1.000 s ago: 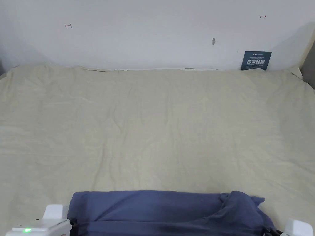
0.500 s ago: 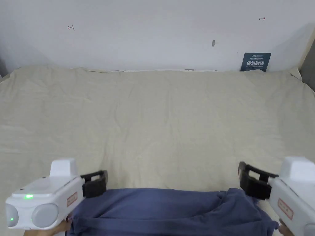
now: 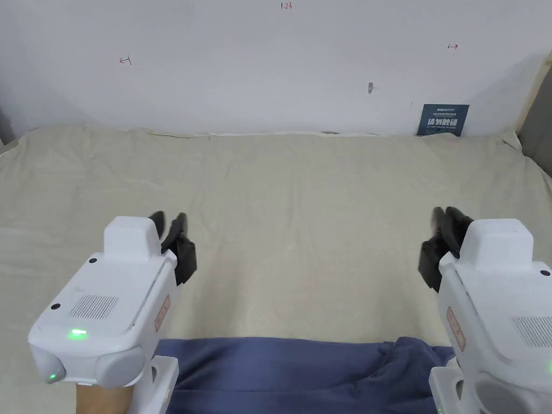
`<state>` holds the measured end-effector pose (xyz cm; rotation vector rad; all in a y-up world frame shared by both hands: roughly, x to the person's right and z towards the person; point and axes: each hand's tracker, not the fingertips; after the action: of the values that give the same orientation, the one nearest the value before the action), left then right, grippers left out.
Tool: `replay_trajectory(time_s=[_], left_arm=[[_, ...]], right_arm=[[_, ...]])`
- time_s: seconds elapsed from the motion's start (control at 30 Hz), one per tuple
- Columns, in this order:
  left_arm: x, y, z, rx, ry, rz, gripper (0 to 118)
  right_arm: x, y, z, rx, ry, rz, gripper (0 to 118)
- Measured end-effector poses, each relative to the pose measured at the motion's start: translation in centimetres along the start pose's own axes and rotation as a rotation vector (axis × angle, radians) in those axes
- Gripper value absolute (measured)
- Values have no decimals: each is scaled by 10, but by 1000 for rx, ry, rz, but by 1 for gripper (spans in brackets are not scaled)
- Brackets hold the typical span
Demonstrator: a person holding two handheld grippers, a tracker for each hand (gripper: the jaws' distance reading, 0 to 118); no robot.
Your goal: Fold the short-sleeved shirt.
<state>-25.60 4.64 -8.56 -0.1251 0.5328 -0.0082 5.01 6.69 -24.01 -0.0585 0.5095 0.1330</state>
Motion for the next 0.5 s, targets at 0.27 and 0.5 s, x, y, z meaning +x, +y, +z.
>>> replay_trajectory(time_s=[0.27,0.5], left_arm=[[-3,-7,-2,-31,-22,3,1],[-35,-18,-19,-237,-147,197,1]], right_arm=[[-2,-3,-2,-14,-5,-11,1],[-4,-5,-6,-22,11,-19,2]])
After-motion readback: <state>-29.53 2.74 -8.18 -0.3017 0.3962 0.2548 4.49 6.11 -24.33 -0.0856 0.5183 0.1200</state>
